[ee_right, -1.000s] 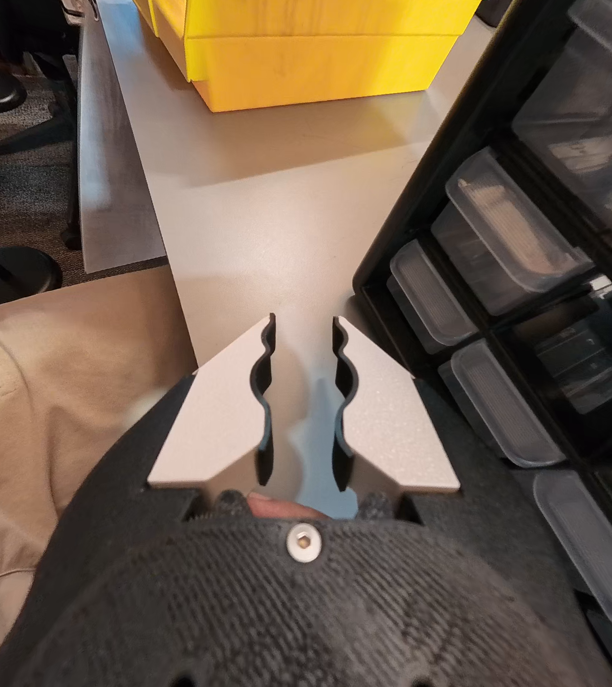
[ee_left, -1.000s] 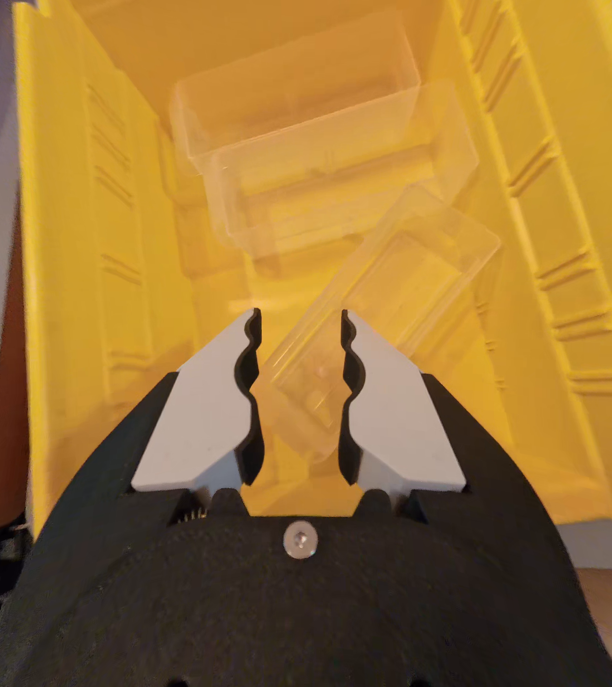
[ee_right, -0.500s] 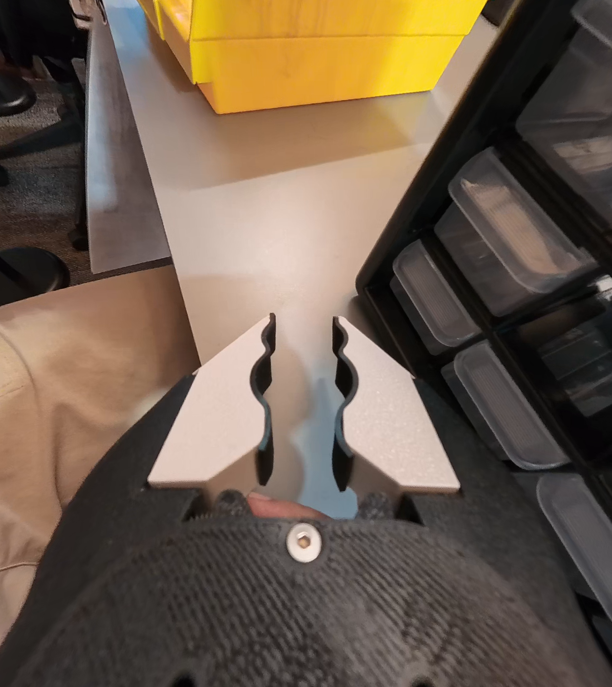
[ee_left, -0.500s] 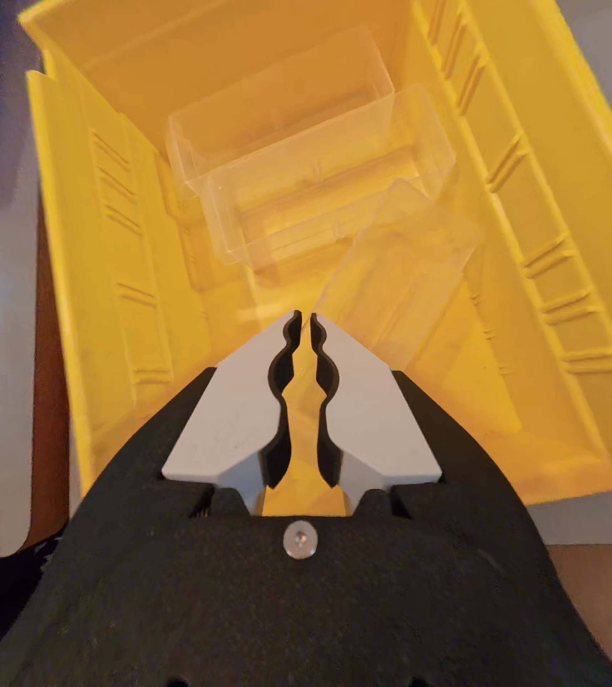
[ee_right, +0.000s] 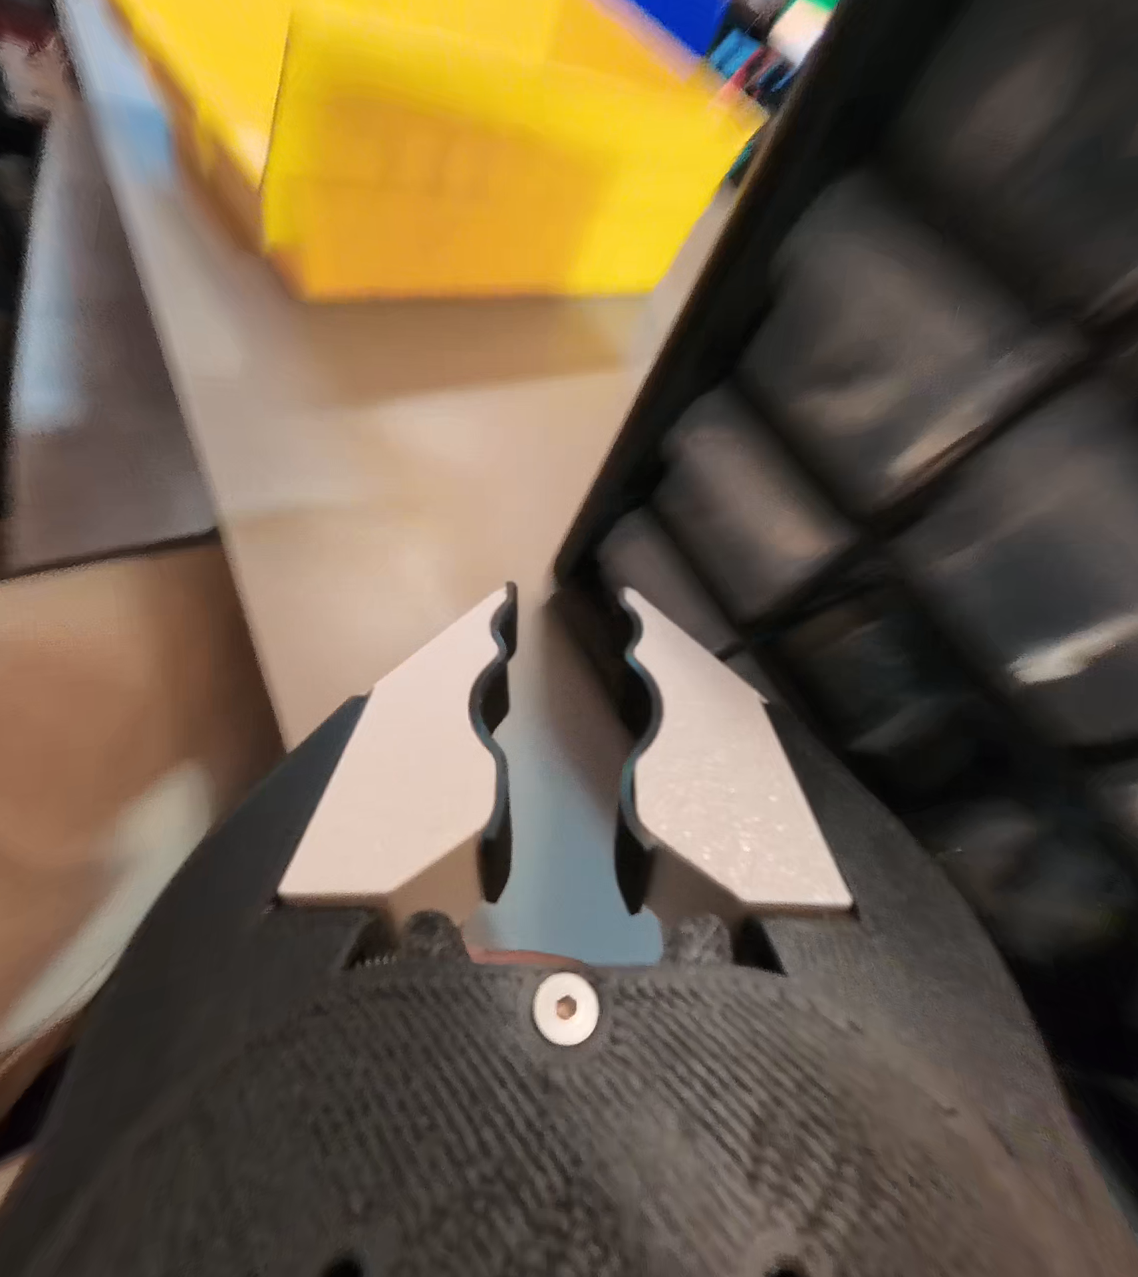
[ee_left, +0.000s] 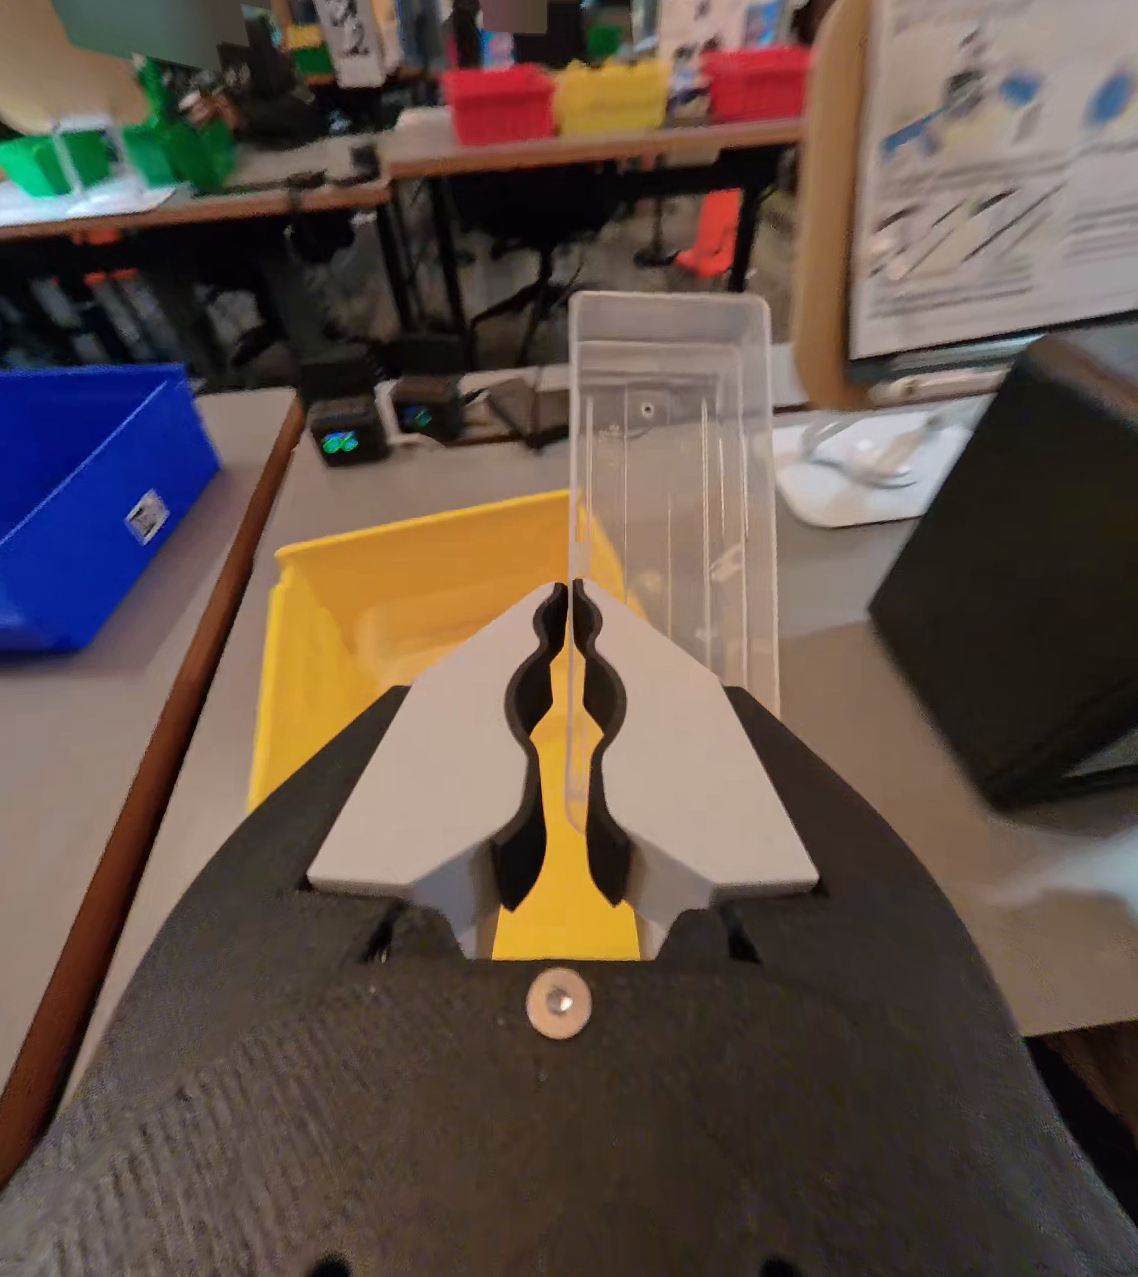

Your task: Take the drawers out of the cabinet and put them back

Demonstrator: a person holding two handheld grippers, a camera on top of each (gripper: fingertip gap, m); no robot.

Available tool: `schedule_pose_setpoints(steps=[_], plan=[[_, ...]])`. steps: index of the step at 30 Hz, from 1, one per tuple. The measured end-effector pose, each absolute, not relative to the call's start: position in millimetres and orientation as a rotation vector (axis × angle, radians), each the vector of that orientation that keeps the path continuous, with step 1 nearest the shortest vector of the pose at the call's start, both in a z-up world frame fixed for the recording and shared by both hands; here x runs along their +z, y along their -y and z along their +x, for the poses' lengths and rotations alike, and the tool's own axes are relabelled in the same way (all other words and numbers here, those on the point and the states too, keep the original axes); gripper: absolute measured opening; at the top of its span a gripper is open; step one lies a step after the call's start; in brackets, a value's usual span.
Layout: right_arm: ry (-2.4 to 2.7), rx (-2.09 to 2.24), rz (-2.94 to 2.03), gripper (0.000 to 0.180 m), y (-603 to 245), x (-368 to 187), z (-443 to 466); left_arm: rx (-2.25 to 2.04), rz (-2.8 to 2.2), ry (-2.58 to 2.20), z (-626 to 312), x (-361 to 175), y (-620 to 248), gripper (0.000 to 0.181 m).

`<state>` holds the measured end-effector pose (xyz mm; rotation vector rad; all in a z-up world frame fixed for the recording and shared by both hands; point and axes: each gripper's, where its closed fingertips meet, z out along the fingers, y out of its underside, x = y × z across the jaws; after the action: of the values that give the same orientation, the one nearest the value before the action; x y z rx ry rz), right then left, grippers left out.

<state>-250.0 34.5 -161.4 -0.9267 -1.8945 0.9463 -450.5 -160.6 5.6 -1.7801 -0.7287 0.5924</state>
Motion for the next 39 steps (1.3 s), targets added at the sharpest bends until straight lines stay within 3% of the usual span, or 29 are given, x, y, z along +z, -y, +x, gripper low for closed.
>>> schedule_pose_setpoints(steps=[1, 8, 13, 22, 25, 26, 32, 36, 39], plan=[[1.853, 0.942, -0.910, 0.028, -35, -149, -251, 0.564, -1.772, 0.689, -441, 13, 149, 0.000], [1.589, 0.901, -0.571, 0.026, 11, -34, -234, 0.462, -1.762, 0.486, -372, 44, 80, 0.000], [1.543, 0.873, -0.336, 0.020, 60, 8, -216, 0.326, -1.805, 0.363, -319, 40, 35, 0.000], [1.663, 0.447, -0.425, 0.037, 44, -24, -231, 0.349, -1.921, 0.290, -276, 6, -2, 0.000], [1.712, 0.390, -0.467, 0.029, 37, -41, -234, 0.301, -1.947, 0.262, -262, -6, -14, 0.000], [1.725, 0.391, -0.470, 0.017, 37, -45, -234, 0.300, -1.960, 0.248, -258, -9, -17, 0.000], [1.812, 0.423, -0.407, 0.014, 33, -56, -223, 0.235, -2.012, 0.207, -250, -18, -15, 0.002], [1.893, 0.577, -0.346, 0.014, 39, -58, -205, -0.003, -1.887, 0.210, -241, 9, -3, 0.049], [1.985, 0.781, -0.296, 0.014, 49, -63, -178, -0.126, -1.704, 0.257, -250, 36, 15, 0.059]])
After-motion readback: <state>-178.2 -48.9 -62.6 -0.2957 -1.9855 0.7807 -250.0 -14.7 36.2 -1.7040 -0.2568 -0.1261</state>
